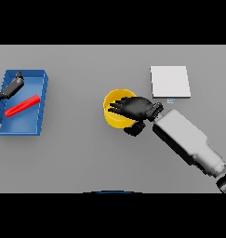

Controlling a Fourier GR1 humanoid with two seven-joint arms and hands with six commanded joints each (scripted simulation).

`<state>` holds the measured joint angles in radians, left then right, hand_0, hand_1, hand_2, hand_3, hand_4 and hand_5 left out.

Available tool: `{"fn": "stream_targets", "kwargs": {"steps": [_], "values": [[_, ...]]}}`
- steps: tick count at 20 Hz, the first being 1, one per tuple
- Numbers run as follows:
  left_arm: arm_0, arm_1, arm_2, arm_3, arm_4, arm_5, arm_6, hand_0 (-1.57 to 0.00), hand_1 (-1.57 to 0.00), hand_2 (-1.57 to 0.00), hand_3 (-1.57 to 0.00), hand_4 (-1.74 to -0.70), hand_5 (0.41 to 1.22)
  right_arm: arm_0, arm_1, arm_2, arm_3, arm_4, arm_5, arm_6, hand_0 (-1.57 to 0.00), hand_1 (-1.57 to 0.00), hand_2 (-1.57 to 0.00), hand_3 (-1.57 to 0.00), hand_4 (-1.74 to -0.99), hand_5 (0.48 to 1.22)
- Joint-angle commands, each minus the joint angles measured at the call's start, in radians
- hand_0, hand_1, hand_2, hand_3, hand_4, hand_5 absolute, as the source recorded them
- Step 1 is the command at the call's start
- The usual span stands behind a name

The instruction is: Pick up the red beaker and tilt it to pour out 1 green nut into yellow bowl. Pick up the yellow bowl and place it on the metallic measuring scale.

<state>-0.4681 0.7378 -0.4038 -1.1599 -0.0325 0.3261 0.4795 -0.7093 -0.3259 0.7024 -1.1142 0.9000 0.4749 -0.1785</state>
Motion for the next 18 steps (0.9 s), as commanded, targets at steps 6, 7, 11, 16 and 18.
{"fn": "stream_targets", "kwargs": {"steps": [6,7,11,16,18], "values": [[-0.006,-0.001,0.007,0.017,0.003,-0.001,-0.015,0.0,0.0,0.0,0.0,-0.75,0.701,-0.006,0.019,-0.013,0.035,-0.027,0.062,0.031,-0.03,-0.04,-0.07,-0.14,-1.302,0.805],[0.0,0.005,0.007,0.011,0.004,-0.004,-0.015,0.0,0.0,0.0,0.0,-0.75,0.701,-0.003,0.016,-0.012,0.029,-0.026,0.064,0.038,-0.16,-0.14,-0.15,-0.18,-1.321,0.839],[0.002,-0.001,-0.002,0.006,-0.001,-0.004,-0.01,0.0,0.0,0.0,0.0,-0.76,0.703,-0.018,0.018,-0.008,0.041,-0.04,0.076,-0.001,-0.99,-0.98,-0.96,-0.55,-1.514,1.064],[0.006,0.014,-0.002,-0.009,-0.006,-0.002,-0.004,0.0,0.0,0.0,0.0,-0.75,0.692,-0.015,0.003,0.003,0.022,-0.06,0.096,0.011,-1.38,-1.38,-1.23,-1.21,-1.666,1.17],[0.002,0.013,-0.001,0.003,-0.005,-0.006,-0.008,0.0,0.0,0.0,0.0,-0.74,0.69,-0.003,-0.007,0.006,0.0,-0.069,0.098,0.024,-1.45,-1.45,-1.27,-1.32,-1.693,1.188]]}}
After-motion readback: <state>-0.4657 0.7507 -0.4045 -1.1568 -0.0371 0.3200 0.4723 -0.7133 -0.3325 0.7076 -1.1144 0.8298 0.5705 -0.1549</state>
